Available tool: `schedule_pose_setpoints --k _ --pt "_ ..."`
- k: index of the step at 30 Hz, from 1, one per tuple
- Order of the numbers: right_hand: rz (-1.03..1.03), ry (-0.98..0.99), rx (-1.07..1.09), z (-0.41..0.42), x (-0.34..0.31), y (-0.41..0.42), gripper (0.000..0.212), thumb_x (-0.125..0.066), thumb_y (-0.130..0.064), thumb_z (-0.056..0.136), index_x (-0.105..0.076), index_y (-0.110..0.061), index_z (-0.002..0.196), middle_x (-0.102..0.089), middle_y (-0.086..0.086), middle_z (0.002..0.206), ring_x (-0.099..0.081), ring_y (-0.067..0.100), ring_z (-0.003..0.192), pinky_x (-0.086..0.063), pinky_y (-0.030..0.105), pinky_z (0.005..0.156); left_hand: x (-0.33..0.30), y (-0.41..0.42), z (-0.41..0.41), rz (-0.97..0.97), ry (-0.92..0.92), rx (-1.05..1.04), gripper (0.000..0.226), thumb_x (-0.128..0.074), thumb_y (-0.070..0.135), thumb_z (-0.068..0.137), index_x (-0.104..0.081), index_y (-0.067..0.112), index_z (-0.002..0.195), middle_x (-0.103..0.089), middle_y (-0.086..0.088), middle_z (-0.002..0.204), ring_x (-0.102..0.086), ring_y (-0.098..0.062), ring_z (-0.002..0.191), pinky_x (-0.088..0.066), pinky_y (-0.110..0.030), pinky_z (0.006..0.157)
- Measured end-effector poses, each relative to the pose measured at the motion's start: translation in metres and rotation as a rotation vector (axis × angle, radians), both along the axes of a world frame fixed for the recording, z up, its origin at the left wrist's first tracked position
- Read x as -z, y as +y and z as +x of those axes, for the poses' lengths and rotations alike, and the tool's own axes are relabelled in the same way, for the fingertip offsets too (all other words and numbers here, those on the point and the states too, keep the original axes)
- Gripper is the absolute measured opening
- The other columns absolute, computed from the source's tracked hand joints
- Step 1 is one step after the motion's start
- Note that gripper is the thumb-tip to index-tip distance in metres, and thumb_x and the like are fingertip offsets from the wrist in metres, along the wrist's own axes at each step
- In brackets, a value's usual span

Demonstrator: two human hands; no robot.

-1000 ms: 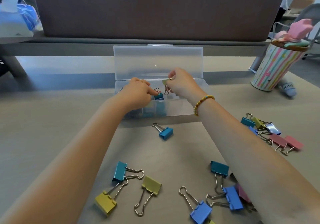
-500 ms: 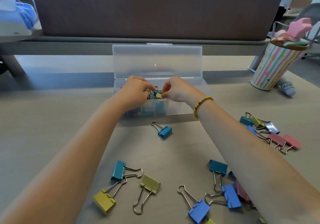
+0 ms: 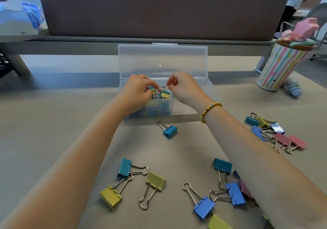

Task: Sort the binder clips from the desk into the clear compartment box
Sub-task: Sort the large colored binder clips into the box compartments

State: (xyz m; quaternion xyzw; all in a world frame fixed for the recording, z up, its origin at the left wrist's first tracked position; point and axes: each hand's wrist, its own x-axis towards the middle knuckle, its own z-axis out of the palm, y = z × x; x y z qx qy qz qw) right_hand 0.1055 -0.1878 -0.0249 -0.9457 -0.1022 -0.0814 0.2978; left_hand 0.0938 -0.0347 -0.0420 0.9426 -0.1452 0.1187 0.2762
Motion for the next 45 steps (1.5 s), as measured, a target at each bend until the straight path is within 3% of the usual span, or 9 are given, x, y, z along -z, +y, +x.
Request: schedule_pose_setpoints --k 5,12,17,20,23,28,37,41,45 --pt "0.069 -0.121 -0.036 -0.035 -0.002 0.005 0.012 -0.048 -0.012 0.095 -0.057 -0.012 0.104 -0.048 -0.002 0.097 -0.045 0.010 0.087 -0.037 0.018 0.071 0.000 0.014 -0.038 -0.171 -0.200 -0.025 0.029 -0.044 -0.007 0.087 -0.068 0.004 0.100 -0.060 -0.014 0.097 -0.051 -0.024 0.093 -0.038 -0.026 0.076" --pt "-0.162 0.276 -0.353 -0.107 0.004 0.023 0.016 -0.057 -0.026 0.091 -0.059 -0.019 0.105 -0.047 -0.011 0.081 -0.048 0.012 0.082 -0.036 0.022 0.061 0.016 0.039 -0.097 -0.191 0.330 0.097 0.020 -0.058 0.017 0.090 -0.056 0.019 0.110 -0.056 0.003 0.100 -0.052 -0.006 0.092 -0.039 -0.004 0.073" --pt "-0.318 0.360 -0.438 -0.144 0.012 0.021 0.030 -0.059 -0.032 0.090 -0.053 -0.020 0.116 -0.047 -0.005 0.098 -0.046 0.013 0.091 -0.035 0.022 0.068 0.029 0.064 -0.130 -0.216 0.612 0.224 0.055 -0.078 0.050 0.059 -0.052 0.046 0.107 -0.041 0.017 0.133 -0.034 -0.001 0.131 -0.026 -0.016 0.104" --pt "-0.302 0.376 -0.438 -0.156 0.019 0.016 0.036 -0.059 -0.032 0.090 -0.049 -0.020 0.122 -0.044 -0.004 0.104 -0.044 0.013 0.099 -0.035 0.022 0.081 0.030 0.075 -0.148 -0.016 0.672 0.305 0.101 -0.065 0.085 0.024 -0.033 0.062 0.116 -0.016 0.027 0.142 -0.009 0.006 0.136 -0.009 -0.018 0.112" --pt "-0.199 0.402 -0.419 -0.161 0.028 0.009 0.039 -0.060 -0.031 0.089 -0.047 -0.021 0.124 -0.043 -0.005 0.106 -0.045 0.012 0.102 -0.037 0.022 0.082 0.034 0.077 -0.154 0.153 0.648 0.281 0.120 -0.053 0.093 0.024 -0.015 0.058 0.133 -0.001 0.024 0.149 0.010 0.001 0.141 0.002 -0.025 0.115" --pt "-0.007 0.374 -0.328 -0.151 0.039 0.001 0.028 -0.059 -0.028 0.090 -0.052 -0.020 0.116 -0.048 -0.009 0.089 -0.049 0.011 0.088 -0.044 0.022 0.076 0.044 0.057 -0.146 0.059 0.452 0.122 0.074 -0.064 0.045 0.079 -0.030 0.032 0.143 -0.016 0.004 0.156 -0.007 -0.010 0.144 -0.006 -0.027 0.116" --pt "-0.209 0.252 -0.065 -0.146 0.037 -0.007 0.035 -0.046 -0.034 0.096 -0.047 -0.014 0.125 -0.054 0.003 0.109 -0.046 0.014 0.092 -0.036 0.026 0.075 0.053 0.034 -0.133 -0.258 0.285 -0.047 0.038 -0.052 0.017 0.093 -0.050 0.012 0.131 -0.055 -0.004 0.129 -0.053 -0.019 0.115 -0.038 -0.024 0.097" --pt "-0.293 0.304 0.027 -0.154 0.038 0.000 0.058 -0.046 -0.055 0.090 -0.040 -0.012 0.129 -0.055 0.007 0.119 -0.052 0.023 0.104 -0.043 0.032 0.077 0.049 0.022 -0.116 -0.311 0.333 -0.196 0.038 -0.046 0.035 0.095 -0.050 0.013 0.126 -0.056 -0.006 0.122 -0.048 -0.014 0.103 -0.040 -0.025 0.090" --pt "-0.416 0.214 -0.021 -0.160 0.045 0.012 0.056 -0.050 -0.052 0.089 -0.040 -0.013 0.127 -0.051 0.009 0.123 -0.050 0.026 0.111 -0.045 0.037 0.085 0.052 0.016 -0.102 0.005 0.300 -0.332 0.052 -0.056 0.056 0.082 -0.052 0.019 0.117 -0.058 -0.009 0.116 -0.046 -0.026 0.115 -0.041 -0.038 0.098"
